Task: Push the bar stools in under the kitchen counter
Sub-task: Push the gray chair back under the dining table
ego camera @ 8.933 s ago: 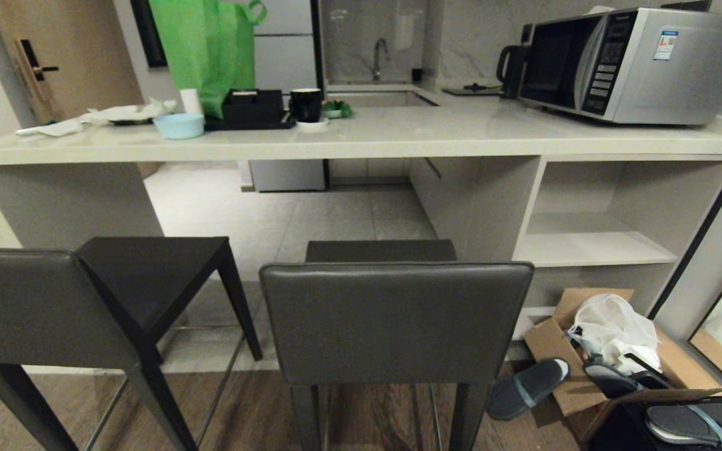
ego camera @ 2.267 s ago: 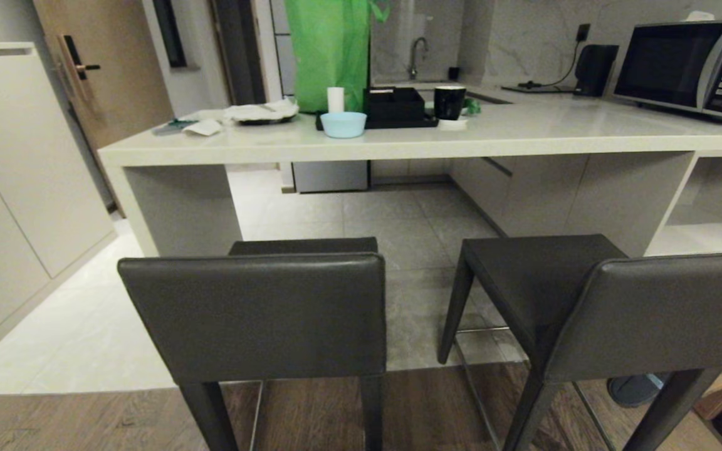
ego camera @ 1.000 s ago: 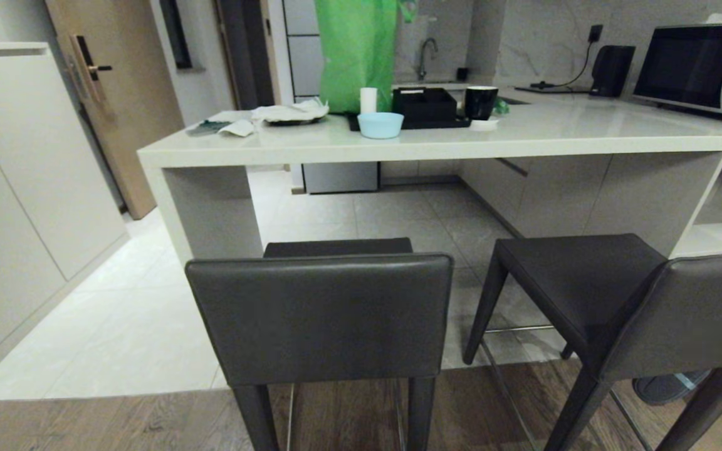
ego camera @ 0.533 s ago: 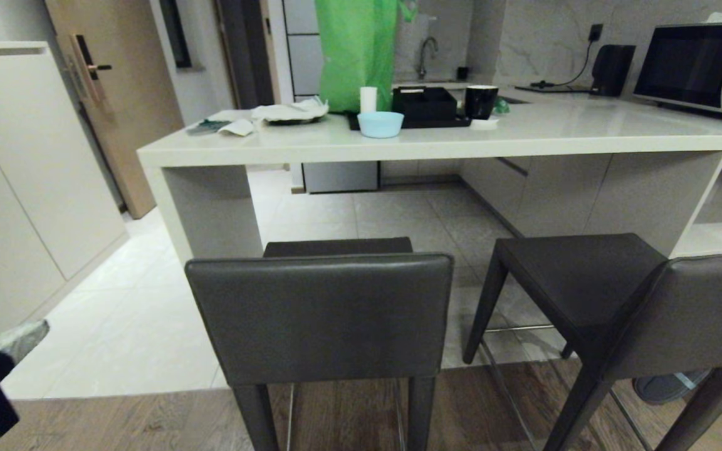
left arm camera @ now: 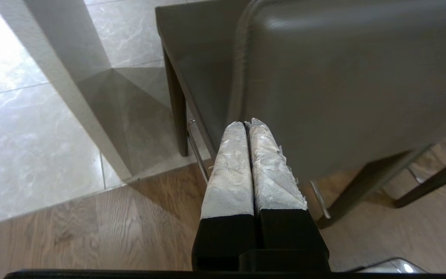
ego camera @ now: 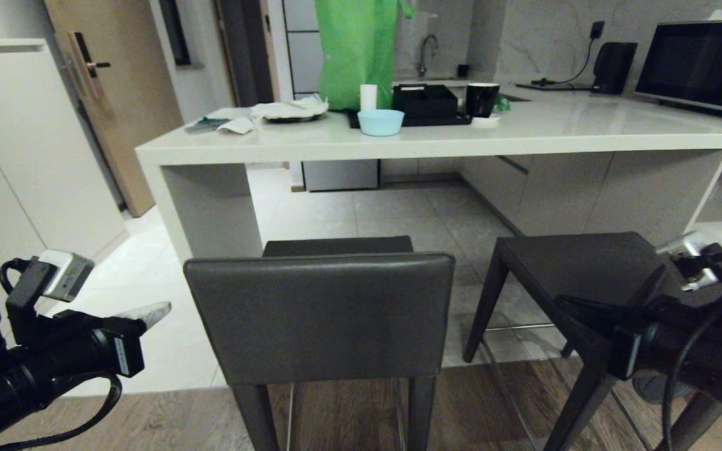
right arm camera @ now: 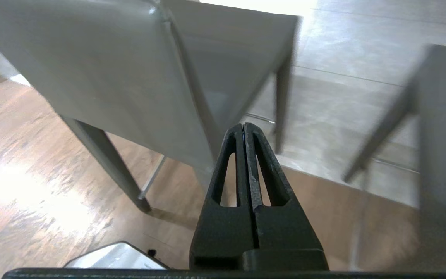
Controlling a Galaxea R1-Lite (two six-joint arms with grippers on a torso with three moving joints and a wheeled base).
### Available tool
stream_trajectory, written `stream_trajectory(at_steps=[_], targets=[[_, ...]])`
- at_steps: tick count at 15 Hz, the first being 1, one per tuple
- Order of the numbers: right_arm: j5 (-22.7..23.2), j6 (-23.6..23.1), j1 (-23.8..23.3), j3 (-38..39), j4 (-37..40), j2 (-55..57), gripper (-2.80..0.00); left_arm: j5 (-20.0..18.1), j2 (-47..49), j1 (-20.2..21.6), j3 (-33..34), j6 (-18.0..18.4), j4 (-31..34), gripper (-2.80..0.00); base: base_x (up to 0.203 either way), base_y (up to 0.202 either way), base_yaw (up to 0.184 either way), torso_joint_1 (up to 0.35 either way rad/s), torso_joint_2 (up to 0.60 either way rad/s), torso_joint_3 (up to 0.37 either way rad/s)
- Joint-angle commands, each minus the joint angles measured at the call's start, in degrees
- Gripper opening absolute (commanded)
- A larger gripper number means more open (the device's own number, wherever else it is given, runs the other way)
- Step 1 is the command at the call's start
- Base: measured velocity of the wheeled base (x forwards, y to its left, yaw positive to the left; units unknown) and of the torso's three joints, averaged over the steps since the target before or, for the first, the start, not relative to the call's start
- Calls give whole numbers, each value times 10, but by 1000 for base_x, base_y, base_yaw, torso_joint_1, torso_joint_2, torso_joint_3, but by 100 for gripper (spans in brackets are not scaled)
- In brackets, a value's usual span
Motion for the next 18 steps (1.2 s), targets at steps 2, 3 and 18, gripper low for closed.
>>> stream_trajectory(at_steps=[2,3,18], targets=[[-63,-3,51,-18,-74,137,-280,-3,177,-3,26,2,-184,-280,0,0,0,0,0,0],[-84,-8,56,-31,-95,164,-280,-1,221,-3,28,2,-237,-280,0,0,0,0,0,0],[-204,-80,164,-156,-180,339,-280,26,332,-4,-27,6,-346,-280,0,0,0,0,0,0]])
